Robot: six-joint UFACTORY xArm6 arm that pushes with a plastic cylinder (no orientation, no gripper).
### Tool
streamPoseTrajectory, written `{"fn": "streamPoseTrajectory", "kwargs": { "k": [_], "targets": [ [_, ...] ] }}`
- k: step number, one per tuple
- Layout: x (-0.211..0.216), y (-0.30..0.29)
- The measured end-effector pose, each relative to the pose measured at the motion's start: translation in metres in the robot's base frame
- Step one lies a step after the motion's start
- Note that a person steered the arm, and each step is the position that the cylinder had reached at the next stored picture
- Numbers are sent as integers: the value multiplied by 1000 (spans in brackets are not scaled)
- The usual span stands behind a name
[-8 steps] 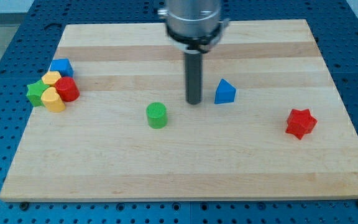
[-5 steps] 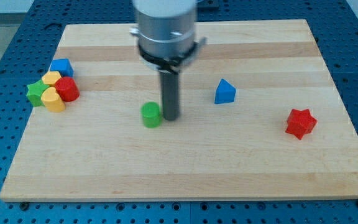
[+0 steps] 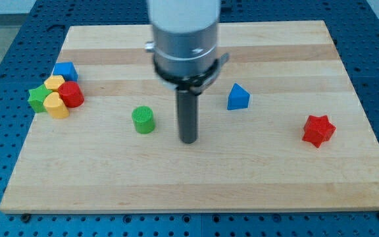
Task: Slide the green circle to the red circle
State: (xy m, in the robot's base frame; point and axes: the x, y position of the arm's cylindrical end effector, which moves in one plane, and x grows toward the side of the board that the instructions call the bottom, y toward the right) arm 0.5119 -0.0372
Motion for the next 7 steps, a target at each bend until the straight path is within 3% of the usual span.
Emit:
{"fn": "streamPoseTrajectory", "kwargs": {
  "k": [3, 7],
  "targets": [
    [-80, -93],
    [-95, -125]
  ]
}}
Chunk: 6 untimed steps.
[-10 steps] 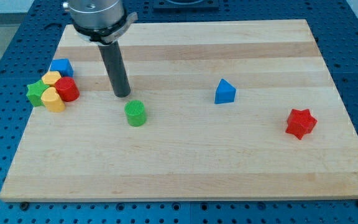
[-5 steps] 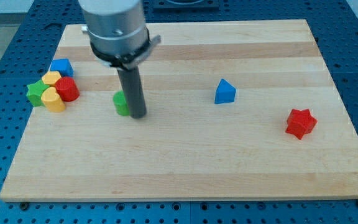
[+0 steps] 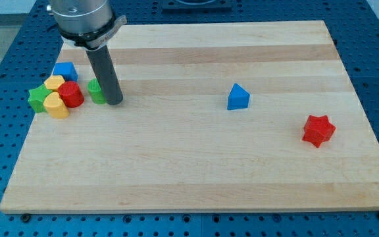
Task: Slide the green circle to the red circle
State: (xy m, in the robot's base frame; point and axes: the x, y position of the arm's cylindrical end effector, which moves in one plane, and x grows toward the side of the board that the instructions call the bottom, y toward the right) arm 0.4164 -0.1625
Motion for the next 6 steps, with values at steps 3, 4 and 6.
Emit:
{"fn": "streamPoseTrajectory", "kwargs": {
  "k": [3, 4, 6],
  "targets": [
    [-30, -1],
    [-32, -15],
    [-32, -24]
  ]
}}
